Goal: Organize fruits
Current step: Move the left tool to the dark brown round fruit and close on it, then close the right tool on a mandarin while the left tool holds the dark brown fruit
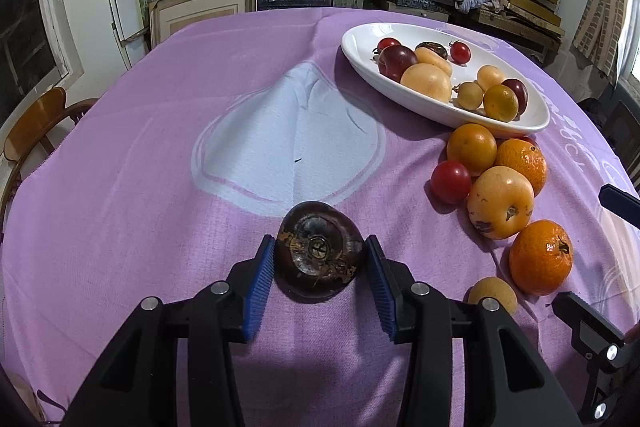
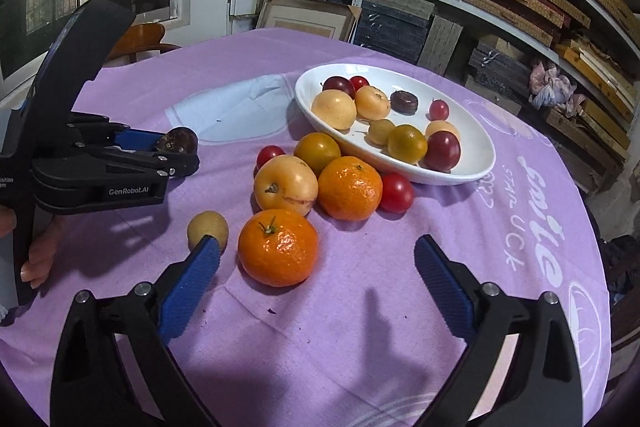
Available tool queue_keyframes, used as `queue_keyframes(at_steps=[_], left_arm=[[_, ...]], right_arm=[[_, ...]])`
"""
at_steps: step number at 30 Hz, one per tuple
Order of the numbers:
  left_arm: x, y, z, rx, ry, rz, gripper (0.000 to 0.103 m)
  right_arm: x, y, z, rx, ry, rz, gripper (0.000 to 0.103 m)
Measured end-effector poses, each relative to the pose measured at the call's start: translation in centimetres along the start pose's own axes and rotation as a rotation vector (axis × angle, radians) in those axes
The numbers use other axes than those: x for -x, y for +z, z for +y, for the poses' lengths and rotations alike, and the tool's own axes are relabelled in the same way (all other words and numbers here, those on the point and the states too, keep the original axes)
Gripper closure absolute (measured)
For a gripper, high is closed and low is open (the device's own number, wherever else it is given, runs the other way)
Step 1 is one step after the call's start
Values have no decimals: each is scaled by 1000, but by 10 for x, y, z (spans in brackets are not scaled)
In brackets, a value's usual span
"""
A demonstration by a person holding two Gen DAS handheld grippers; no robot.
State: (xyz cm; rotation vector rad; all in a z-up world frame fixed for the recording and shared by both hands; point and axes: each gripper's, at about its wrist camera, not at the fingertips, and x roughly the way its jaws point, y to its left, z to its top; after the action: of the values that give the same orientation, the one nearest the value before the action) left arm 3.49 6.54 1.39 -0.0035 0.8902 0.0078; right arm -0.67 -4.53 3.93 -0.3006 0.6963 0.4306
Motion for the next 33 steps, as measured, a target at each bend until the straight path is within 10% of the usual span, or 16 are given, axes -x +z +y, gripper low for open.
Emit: queue_keyframes(at_steps=[2,18,24,33], left_arm=[[0,0,0,-1,1,0,57],[-1,-1,-2,-8,-1,1,54],[-1,-1,-2,-8,-1,2,53],[-1,-1,-2,-7,-2,1,53]], right_arm=[[-5,3,-1,-5,-6,21,28],[-23,2,4,-17,31,74,29],[-26,0,5,-10,52,100,56],[-23,-2,-7,-68,87,93,56]])
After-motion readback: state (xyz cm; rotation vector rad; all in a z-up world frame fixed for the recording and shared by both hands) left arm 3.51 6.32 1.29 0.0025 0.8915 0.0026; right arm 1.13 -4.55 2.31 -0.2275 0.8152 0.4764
